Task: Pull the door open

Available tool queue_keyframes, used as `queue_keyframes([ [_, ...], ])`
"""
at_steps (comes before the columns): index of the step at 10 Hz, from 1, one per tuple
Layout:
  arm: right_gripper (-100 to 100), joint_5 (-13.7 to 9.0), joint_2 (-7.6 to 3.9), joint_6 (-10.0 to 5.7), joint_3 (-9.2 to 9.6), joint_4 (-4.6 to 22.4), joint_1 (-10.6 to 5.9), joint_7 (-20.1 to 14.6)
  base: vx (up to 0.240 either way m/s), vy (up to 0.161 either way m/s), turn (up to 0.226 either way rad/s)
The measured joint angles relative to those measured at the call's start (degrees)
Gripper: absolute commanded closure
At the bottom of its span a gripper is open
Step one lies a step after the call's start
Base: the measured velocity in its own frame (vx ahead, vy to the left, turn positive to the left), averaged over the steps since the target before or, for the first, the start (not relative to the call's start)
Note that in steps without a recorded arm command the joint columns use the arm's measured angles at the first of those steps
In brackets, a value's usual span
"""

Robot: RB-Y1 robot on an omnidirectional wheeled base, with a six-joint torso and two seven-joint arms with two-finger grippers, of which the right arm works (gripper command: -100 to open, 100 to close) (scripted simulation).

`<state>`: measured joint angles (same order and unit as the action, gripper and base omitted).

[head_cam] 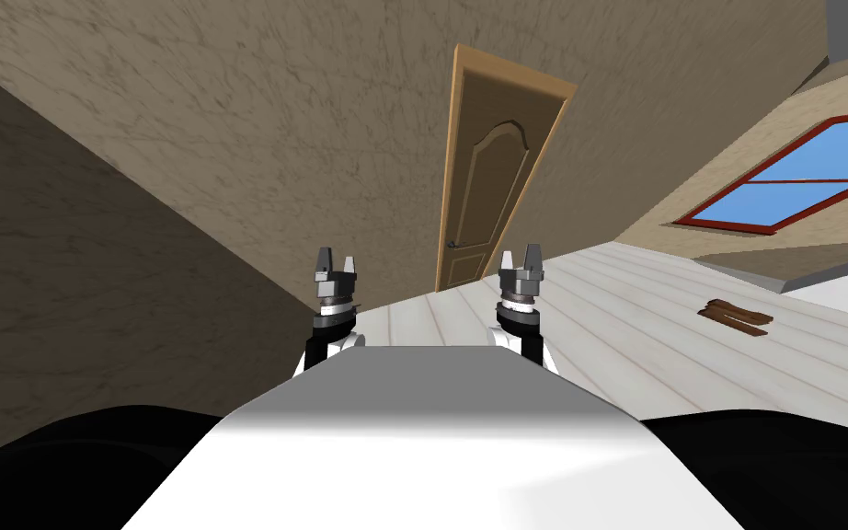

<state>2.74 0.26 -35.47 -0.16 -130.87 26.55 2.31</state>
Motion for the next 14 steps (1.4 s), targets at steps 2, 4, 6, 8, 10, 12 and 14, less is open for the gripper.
queue_keyframes([
  [2, -100, 0.4, -0.48, -0.17, -0.07, 2.3, -0.92, -0.5, 0.100, -0.026, 0.031],
  [4, -100, 0.7, -0.94, -0.44, -0.16, 4.3, -1.76, -1.0, 0.087, -0.023, 0.016],
  [6, -100, 1.0, -1.60, -0.87, -0.59, 7.4, -3.26, -1.8, 0.089, -0.037, 0.022],
  [8, -100, 1.8, -1.74, -0.68, -0.02, 9.7, -4.06, -2.2, 0.075, -0.026, 0.016],
  [10, -100, 1.9, -2.40, -1.17, -0.51, 12.1, -4.97, -2.9, 0.058, -0.031, 0.023],
  [12, -100, 2.4, -2.97, -1.69, -0.63, 15.5, -6.47, -3.7, 0.088, -0.041, 0.030],
  [14, -100, 2.9, -3.38, -1.93, -0.69, 18.4, -7.81, -4.4, 0.067, -0.034, 0.012],
])
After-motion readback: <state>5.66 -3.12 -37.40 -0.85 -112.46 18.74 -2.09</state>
